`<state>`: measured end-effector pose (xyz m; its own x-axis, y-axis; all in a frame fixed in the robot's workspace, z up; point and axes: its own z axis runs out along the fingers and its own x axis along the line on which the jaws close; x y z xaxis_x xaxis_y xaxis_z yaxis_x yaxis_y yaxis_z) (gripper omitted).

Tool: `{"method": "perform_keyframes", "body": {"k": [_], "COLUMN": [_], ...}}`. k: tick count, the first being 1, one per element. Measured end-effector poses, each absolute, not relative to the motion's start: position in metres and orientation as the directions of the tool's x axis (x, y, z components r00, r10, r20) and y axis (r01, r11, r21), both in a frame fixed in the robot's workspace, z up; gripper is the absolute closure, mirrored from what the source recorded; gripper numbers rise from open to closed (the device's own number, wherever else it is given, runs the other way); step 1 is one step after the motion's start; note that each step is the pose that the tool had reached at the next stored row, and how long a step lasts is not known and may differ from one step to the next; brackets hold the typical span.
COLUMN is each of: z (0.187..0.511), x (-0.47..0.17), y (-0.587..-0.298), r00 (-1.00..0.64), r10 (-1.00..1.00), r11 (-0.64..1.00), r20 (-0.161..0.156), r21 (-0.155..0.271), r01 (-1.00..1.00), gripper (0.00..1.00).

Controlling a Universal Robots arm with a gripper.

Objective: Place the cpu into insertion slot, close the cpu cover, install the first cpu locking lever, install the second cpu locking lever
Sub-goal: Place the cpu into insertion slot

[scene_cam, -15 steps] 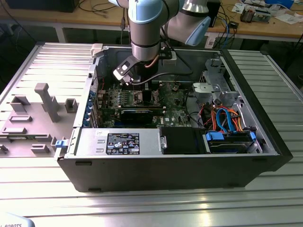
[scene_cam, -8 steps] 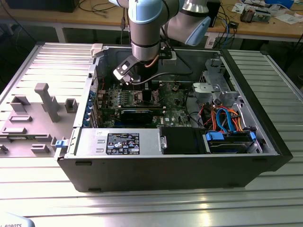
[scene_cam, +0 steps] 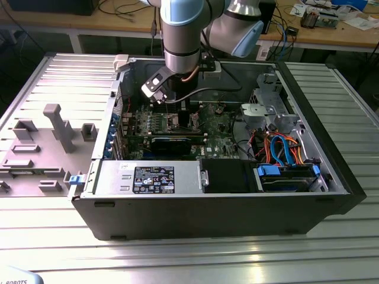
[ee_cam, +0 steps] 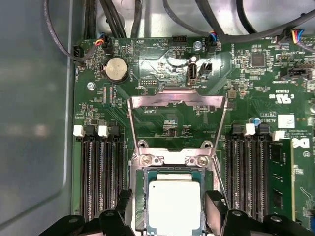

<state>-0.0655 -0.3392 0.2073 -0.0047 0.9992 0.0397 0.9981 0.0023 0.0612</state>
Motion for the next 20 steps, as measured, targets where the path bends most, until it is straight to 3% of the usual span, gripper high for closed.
{"method": "perform_keyframes", "body": {"k": [10, 13, 15, 16, 17, 20], "z": [0.2122, 0.2122, 0.2122, 0.2139, 0.2170, 0.2169], "x": [-0.0654, -0.0654, -0.0654, -0.0655, -0.0655, -0.0654], "y": [-0.3393, -0.3392, -0.3392, -0.3393, -0.3394, -0.3394], "r00": [-0.005, -0.005, -0.005, -0.005, -0.005, -0.005], "r10": [1.000, 1.000, 1.000, 1.000, 1.000, 1.000], "r11": [0.003, 0.003, 0.003, 0.003, 0.004, 0.004], "r20": [0.026, 0.026, 0.026, 0.025, 0.022, 0.023], "r21": [0.061, 0.061, 0.061, 0.061, 0.061, 0.061], "r01": [0.998, 0.998, 0.998, 0.998, 0.998, 0.998], "gripper": [0.33, 0.51, 0.57, 0.70, 0.89, 0.89]}}
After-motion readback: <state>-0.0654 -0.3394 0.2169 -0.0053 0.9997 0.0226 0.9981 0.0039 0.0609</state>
